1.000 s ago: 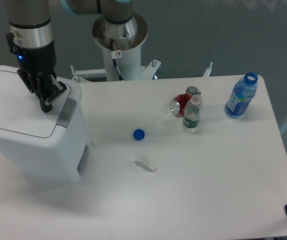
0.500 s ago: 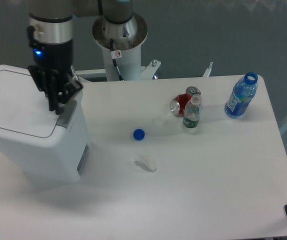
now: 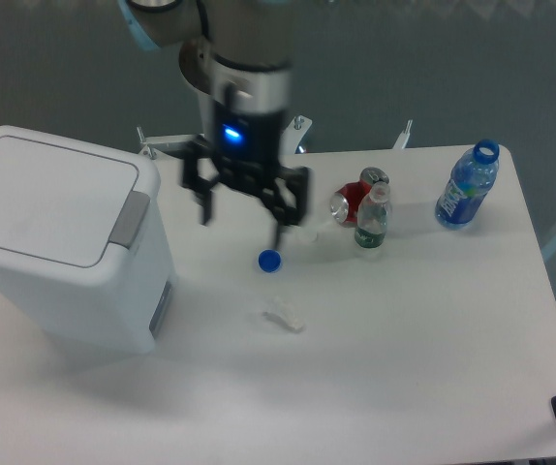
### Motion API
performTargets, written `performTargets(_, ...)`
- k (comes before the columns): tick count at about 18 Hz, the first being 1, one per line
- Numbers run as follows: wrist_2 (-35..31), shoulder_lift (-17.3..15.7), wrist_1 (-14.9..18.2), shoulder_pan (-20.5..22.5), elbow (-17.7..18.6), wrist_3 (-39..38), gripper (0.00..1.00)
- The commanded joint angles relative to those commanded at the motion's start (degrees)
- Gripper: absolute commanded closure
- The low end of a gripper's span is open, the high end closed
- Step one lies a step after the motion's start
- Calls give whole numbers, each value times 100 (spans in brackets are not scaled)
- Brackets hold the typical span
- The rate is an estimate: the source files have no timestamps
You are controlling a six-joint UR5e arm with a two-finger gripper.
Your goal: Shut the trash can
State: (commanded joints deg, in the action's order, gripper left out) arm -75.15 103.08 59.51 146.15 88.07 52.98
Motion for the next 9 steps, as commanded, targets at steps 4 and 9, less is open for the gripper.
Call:
performTargets(4,-165,633,-230,344,-158,757,0)
performTargets(9,-1415,1231,-212,397,-368,1468,0)
